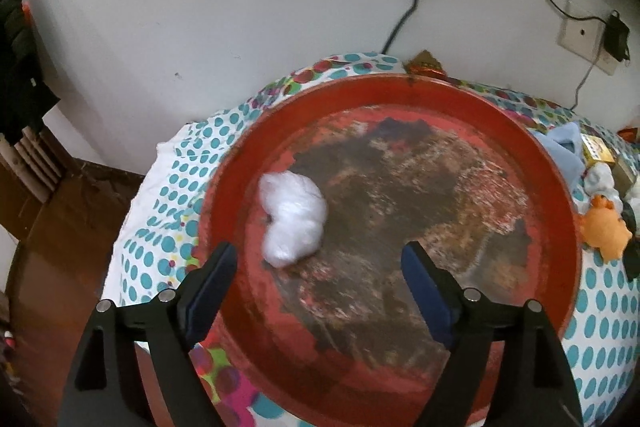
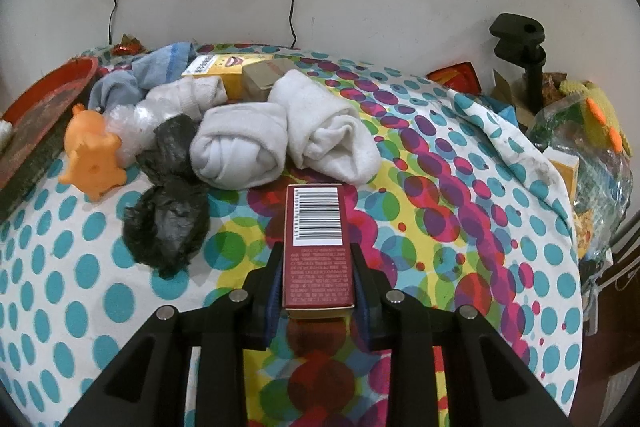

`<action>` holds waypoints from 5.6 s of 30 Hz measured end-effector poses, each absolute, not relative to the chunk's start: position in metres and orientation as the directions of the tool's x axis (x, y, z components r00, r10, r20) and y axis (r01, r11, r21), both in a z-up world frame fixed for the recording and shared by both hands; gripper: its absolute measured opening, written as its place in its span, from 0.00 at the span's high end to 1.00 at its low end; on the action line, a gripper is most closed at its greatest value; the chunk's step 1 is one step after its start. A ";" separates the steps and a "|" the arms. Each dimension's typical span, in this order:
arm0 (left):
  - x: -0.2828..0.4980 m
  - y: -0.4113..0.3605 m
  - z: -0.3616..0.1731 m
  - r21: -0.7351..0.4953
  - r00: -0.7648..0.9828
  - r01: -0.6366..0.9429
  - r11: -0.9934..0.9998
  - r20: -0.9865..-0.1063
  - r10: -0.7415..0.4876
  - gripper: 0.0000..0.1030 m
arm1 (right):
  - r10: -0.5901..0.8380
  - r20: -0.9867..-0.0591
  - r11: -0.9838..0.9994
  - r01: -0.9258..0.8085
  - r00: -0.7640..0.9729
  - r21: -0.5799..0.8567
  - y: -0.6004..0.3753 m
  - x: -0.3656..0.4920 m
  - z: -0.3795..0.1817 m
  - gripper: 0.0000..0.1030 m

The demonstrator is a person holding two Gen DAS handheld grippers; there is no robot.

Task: Organize objects
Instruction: 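Carry the red barcode box onto the red tray and release it with the right gripper, then grasp the orange duck toy with the left gripper while the right gripper grasps the black bag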

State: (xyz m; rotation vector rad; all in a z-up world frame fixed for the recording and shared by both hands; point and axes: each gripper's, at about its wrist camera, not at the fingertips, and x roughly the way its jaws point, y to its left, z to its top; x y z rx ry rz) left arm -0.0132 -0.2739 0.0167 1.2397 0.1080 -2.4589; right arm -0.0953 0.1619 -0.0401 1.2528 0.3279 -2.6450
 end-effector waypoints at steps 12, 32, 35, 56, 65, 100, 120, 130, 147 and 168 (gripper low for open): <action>0.000 -0.257 0.008 0.137 -0.544 0.368 -0.920 -0.770 -0.333 0.13 | -0.202 -0.752 -0.913 0.399 -0.627 -0.087 0.094 -0.069 0.005 0.71; 0.016 -0.293 0.003 0.111 -0.548 0.426 -0.898 -0.758 -0.354 0.12 | -0.374 -0.797 -0.769 0.639 -0.475 -0.020 -0.122 -0.083 -0.005 0.71; 0.017 -0.296 0.003 0.105 -0.548 0.432 -0.896 -0.759 -0.353 0.12 | -0.365 -0.805 -0.767 0.641 -0.467 -0.024 -0.140 -0.094 -0.009 0.71; 0.019 -0.301 0.004 0.041 -0.585 0.397 -0.917 -0.759 -0.287 0.12 | -0.337 -0.849 -0.788 0.615 -0.407 0.018 -0.162 -0.117 -0.024 0.59; 0.022 -0.301 0.012 0.038 -0.611 0.396 -0.918 -0.735 -0.294 0.07 | -0.393 -0.784 -0.825 0.560 -0.480 0.070 -0.057 -0.082 0.008 0.56; -0.032 -0.096 0.033 0.220 -0.623 -0.007 -0.975 -0.764 -0.168 0.00 | -0.371 -0.798 -0.882 0.448 -0.476 0.144 0.110 -0.105 -0.030 0.51; -0.064 -0.055 0.024 0.140 -0.579 -0.039 -0.989 -0.810 -0.092 0.00 | -0.446 -0.798 -0.858 0.449 -0.407 0.250 0.102 -0.121 -0.038 0.47; -0.068 -0.054 0.024 0.136 -0.573 -0.032 -0.990 -0.814 -0.093 0.00 | -0.490 -0.787 -0.847 0.420 -0.375 0.327 0.112 -0.128 -0.038 0.46; -0.089 -0.043 0.013 0.013 -0.507 0.044 -0.999 -0.861 -0.034 0.01 | -0.406 -0.794 -0.879 0.432 -0.453 0.203 0.110 -0.130 -0.043 0.73; -0.138 -0.042 -0.021 -0.208 -0.427 0.307 -0.929 -0.902 0.061 0.09 | -0.414 -0.757 -0.879 0.438 -0.505 0.189 0.143 -0.116 -0.049 0.73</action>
